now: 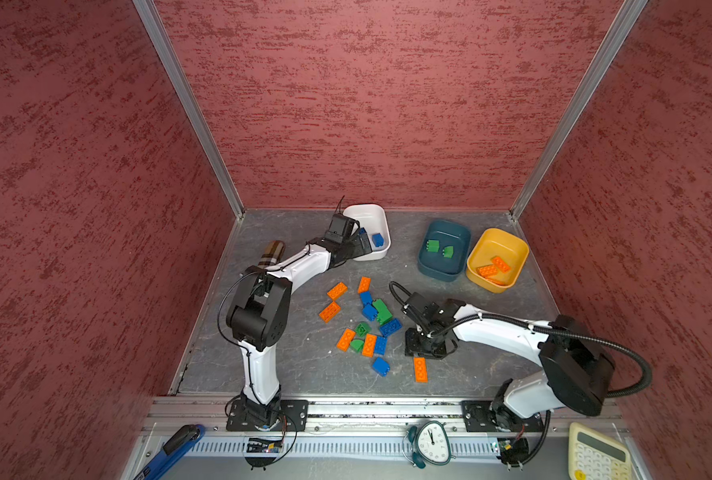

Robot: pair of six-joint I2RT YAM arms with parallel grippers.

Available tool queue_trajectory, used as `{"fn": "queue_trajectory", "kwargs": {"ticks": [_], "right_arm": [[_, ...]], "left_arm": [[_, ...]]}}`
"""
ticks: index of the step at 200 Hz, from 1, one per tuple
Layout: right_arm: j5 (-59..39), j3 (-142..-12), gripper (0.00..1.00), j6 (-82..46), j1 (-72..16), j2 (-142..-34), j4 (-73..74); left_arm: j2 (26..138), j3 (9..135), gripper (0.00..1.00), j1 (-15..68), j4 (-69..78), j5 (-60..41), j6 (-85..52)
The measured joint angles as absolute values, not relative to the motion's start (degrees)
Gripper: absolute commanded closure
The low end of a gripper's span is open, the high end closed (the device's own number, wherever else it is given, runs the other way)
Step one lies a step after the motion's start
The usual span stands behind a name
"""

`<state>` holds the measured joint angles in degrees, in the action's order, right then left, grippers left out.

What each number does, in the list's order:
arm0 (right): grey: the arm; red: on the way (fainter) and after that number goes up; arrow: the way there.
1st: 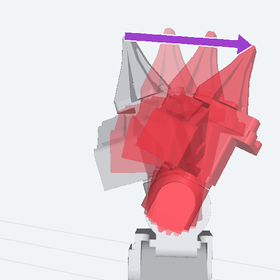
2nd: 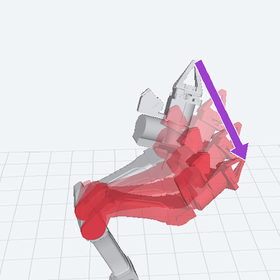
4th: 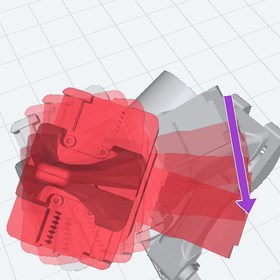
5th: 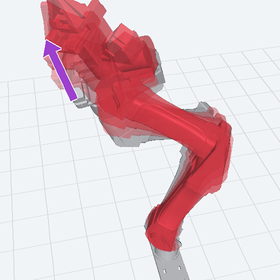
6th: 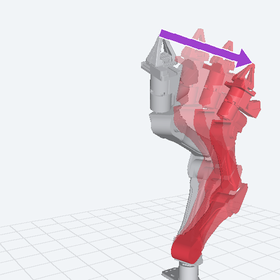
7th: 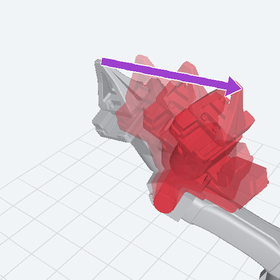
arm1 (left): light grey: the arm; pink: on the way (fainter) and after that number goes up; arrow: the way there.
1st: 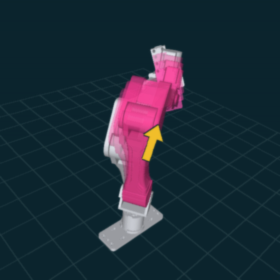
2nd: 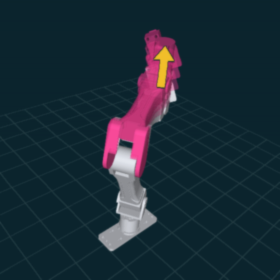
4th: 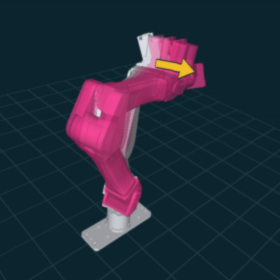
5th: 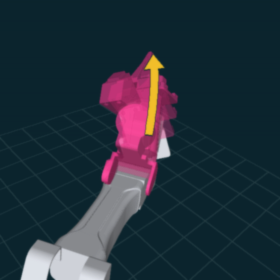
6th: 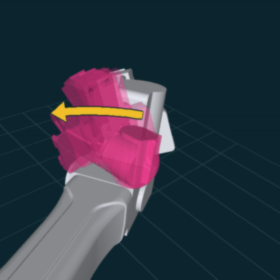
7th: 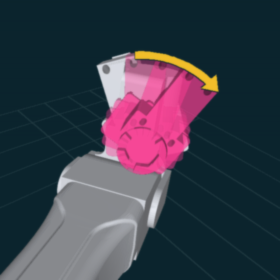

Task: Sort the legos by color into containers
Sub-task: 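Carry the orange brick to the yellow tub with right gripper while left moves to pile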

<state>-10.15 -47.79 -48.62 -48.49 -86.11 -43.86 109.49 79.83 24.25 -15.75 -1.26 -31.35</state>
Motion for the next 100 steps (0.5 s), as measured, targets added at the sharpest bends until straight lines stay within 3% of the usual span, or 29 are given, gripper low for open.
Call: {"fn": "queue_trajectory", "kwargs": {"ticks": [100], "right_arm": [[-6.79,-49.93,0.64,-44.29,-55.64,-91.74,-52.34]], "left_arm": [[109.43,79.50,0.01,23.77,-15.75,-2.72,-32.45]]}}
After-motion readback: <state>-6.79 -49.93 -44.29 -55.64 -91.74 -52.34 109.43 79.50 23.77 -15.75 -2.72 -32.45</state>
